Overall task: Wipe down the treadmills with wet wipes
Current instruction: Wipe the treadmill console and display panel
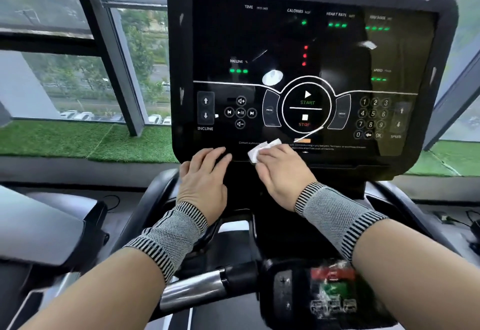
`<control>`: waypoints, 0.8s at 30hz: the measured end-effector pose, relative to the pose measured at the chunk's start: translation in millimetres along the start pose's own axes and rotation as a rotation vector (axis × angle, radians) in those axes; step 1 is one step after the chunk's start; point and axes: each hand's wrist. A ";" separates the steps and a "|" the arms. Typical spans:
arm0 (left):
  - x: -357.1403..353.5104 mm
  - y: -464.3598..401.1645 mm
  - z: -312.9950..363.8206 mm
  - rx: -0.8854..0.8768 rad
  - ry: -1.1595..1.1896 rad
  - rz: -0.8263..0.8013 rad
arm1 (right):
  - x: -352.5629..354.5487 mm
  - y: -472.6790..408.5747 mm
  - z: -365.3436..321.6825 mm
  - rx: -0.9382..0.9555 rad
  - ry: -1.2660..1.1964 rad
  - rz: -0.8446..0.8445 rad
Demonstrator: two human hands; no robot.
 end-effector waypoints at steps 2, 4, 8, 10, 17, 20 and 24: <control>-2.0 3.1 3.9 0.023 -0.009 0.008 | -4.3 -10.2 -10.6 -0.004 -0.046 -0.101; -2.3 5.6 6.0 0.039 -0.021 0.017 | -9.8 -12.3 -10.6 0.019 -0.042 -0.089; -0.2 5.9 8.7 0.061 -0.057 -0.005 | -5.6 7.0 27.9 -0.003 -0.055 -0.011; -1.4 6.4 12.0 0.095 -0.071 -0.006 | -4.9 6.4 26.6 -0.017 -0.048 -0.081; -2.5 6.3 16.7 0.119 -0.085 0.002 | -4.2 5.1 23.5 0.000 -0.108 -0.083; -2.7 7.5 14.5 0.099 -0.083 0.015 | 1.0 11.5 33.2 -0.043 -0.063 -0.109; -4.4 4.2 12.7 0.081 -0.052 0.025 | -6.8 -3.1 7.2 -0.023 -0.080 -0.112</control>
Point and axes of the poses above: each hand's wrist, its own y-axis away from the middle knuckle, its own x-axis out of the back of the hand, z = x × y, and after that the axes turned 15 degrees about z, right-handed
